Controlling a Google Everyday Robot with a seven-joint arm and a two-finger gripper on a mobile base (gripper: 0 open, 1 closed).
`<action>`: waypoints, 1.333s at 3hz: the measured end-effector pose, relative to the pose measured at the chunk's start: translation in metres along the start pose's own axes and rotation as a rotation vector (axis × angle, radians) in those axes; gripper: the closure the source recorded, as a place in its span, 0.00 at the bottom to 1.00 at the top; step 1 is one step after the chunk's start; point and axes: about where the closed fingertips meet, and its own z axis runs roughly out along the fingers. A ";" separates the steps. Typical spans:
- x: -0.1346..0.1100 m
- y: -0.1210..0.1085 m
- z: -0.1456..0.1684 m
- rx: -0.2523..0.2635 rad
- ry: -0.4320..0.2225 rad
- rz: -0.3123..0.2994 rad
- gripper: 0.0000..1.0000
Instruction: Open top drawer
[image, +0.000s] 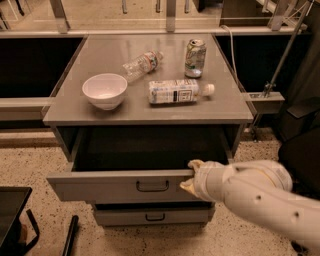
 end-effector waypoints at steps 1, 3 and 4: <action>-0.013 0.037 -0.055 0.105 -0.062 0.072 1.00; 0.005 0.151 -0.109 0.191 -0.045 0.137 1.00; 0.004 0.178 -0.103 0.153 -0.035 0.092 0.82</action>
Offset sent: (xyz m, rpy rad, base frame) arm -0.2683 0.0675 -0.0399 0.0476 -0.1213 -0.2400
